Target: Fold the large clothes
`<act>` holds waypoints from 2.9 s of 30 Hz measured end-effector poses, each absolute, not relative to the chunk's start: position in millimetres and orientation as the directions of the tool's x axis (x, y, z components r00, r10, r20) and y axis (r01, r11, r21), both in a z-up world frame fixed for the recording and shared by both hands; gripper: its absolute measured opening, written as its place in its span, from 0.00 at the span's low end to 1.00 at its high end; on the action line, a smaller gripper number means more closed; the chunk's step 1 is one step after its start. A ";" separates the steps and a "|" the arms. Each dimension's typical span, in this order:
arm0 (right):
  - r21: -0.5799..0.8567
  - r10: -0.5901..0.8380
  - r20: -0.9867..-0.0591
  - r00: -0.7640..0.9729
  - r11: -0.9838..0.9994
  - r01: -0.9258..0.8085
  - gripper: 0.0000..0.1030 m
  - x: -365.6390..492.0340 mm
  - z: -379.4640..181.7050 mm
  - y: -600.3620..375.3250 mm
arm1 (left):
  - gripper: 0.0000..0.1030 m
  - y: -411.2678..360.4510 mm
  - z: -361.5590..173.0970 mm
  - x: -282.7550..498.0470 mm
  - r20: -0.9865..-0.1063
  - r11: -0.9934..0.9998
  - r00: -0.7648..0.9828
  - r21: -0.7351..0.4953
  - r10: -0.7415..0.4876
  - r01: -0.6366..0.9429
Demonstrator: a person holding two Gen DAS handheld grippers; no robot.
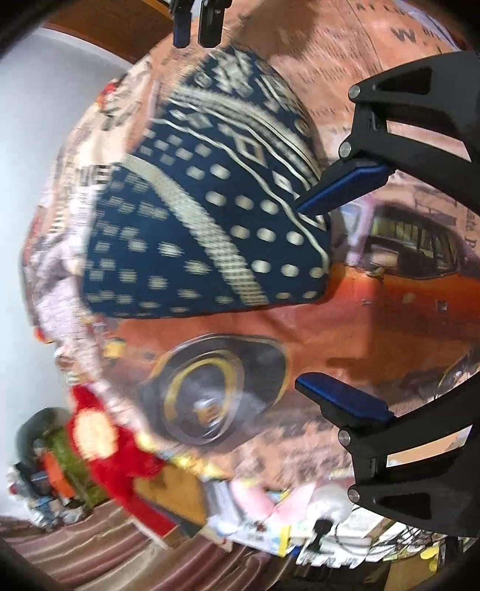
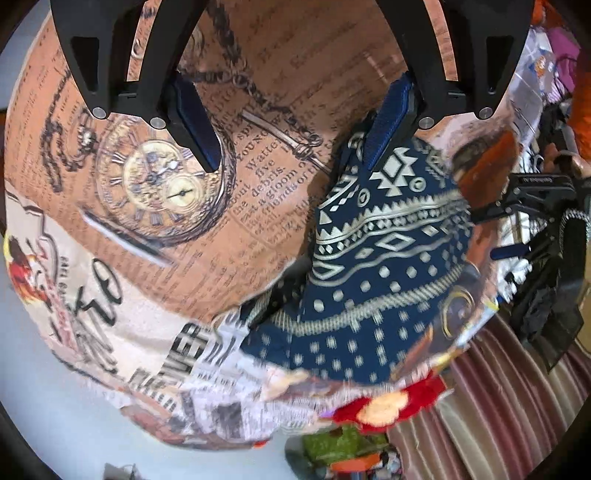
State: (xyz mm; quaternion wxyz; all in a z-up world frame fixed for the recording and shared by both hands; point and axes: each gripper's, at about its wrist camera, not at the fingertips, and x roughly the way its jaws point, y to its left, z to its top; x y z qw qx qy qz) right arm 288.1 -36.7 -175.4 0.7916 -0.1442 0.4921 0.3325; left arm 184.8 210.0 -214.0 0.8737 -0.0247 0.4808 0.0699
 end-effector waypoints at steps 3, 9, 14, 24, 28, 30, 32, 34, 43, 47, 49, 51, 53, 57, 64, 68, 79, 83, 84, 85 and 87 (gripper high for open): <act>0.119 0.450 -0.814 0.367 0.748 -0.653 0.76 276.5 -138.8 -44.3 | 0.85 204.1 -172.3 177.6 -0.782 0.988 0.615 0.006 0.101 -0.155; 0.169 0.606 -0.616 0.503 0.726 -0.667 0.76 237.7 -49.1 -54.6 | 0.85 176.0 -64.8 147.3 -0.555 0.993 0.828 -0.025 0.080 -0.113; 0.155 0.670 -0.431 0.605 0.715 -0.682 0.76 194.9 10.0 -61.2 | 0.85 151.0 0.5 103.7 -0.366 0.995 0.928 -0.038 0.071 -0.091; 0.120 0.650 -0.136 0.748 0.760 -0.639 0.76 98.3 61.2 -92.8 | 0.85 99.5 37.2 26.9 -0.137 0.975 0.965 0.051 0.222 -0.217; 0.105 0.615 -0.104 0.782 0.789 -0.606 0.76 70.3 58.4 -96.0 | 0.85 84.1 34.2 10.8 -0.119 0.968 0.962 0.064 0.247 -0.241; 0.090 0.596 -0.103 0.796 0.803 -0.589 0.77 60.9 56.9 -95.9 | 0.89 81.3 30.8 4.3 -0.121 0.968 0.961 0.052 0.250 -0.246; 0.084 0.584 -0.100 0.805 0.812 -0.578 0.84 50.7 55.5 -98.9 | 0.94 79.8 27.0 -0.8 -0.122 0.969 0.961 0.037 0.247 -0.244; 0.083 0.571 -0.096 0.815 0.821 -0.565 0.92 42.4 52.7 -101.3 | 0.94 80.6 23.2 -3.7 -0.127 0.970 0.962 0.025 0.243 -0.242; 0.082 0.540 -0.144 0.829 0.841 -0.534 1.00 36.3 40.5 -107.1 | 0.95 85.0 16.6 -4.4 -0.162 0.973 0.962 -0.038 0.219 -0.228; 0.078 0.537 -0.151 0.830 0.843 -0.532 1.00 34.5 38.5 -109.1 | 0.95 85.2 15.2 -5.0 -0.163 0.972 0.961 -0.040 0.221 -0.231; 0.077 0.537 -0.153 0.829 0.843 -0.532 1.00 34.4 37.7 -109.5 | 0.95 85.0 15.1 -4.8 -0.164 0.972 0.961 -0.039 0.222 -0.232; 0.076 0.537 -0.157 0.829 0.843 -0.532 1.00 35.0 37.3 -109.3 | 0.95 84.1 14.7 -4.5 -0.165 0.972 0.961 -0.041 0.222 -0.231; 0.076 0.538 -0.159 0.828 0.843 -0.533 1.00 35.3 37.3 -109.3 | 0.95 83.5 14.1 -6.0 -0.166 0.972 0.961 -0.042 0.221 -0.231; 0.078 0.535 -0.168 0.828 0.844 -0.530 1.00 37.2 36.8 -108.5 | 0.95 83.8 13.1 -4.9 -0.168 0.972 0.961 -0.040 0.222 -0.231; 0.080 0.534 -0.174 0.827 0.845 -0.529 1.00 37.6 34.7 -108.1 | 0.95 85.5 10.9 -4.9 -0.171 0.973 0.961 -0.042 0.216 -0.226; 0.078 0.534 -0.174 0.828 0.845 -0.528 1.00 37.2 34.9 -107.7 | 0.95 87.0 10.7 -4.9 -0.172 0.973 0.962 -0.042 0.214 -0.225; 0.077 0.530 -0.173 0.830 0.848 -0.525 1.00 37.3 33.8 -109.3 | 0.95 90.0 7.2 -1.8 -0.183 0.979 0.965 -0.050 0.187 -0.199; 0.077 0.529 -0.173 0.831 0.848 -0.524 1.00 37.7 34.1 -109.5 | 0.95 89.1 7.5 -1.5 -0.182 0.981 0.967 -0.048 0.177 -0.188; 0.077 0.529 -0.173 0.831 0.848 -0.524 1.00 37.7 34.0 -109.6 | 0.95 89.1 7.4 -1.8 -0.182 0.982 0.968 -0.047 0.173 -0.184; 0.077 0.527 -0.172 0.832 0.850 -0.522 1.00 37.4 33.7 -110.0 | 0.95 88.6 7.4 -1.8 -0.183 0.983 0.968 -0.044 0.170 -0.181; 0.073 0.521 -0.170 0.837 0.853 -0.516 1.00 37.8 34.7 -110.6 | 0.95 88.5 7.3 -1.8 -0.185 0.983 0.968 -0.041 0.168 -0.178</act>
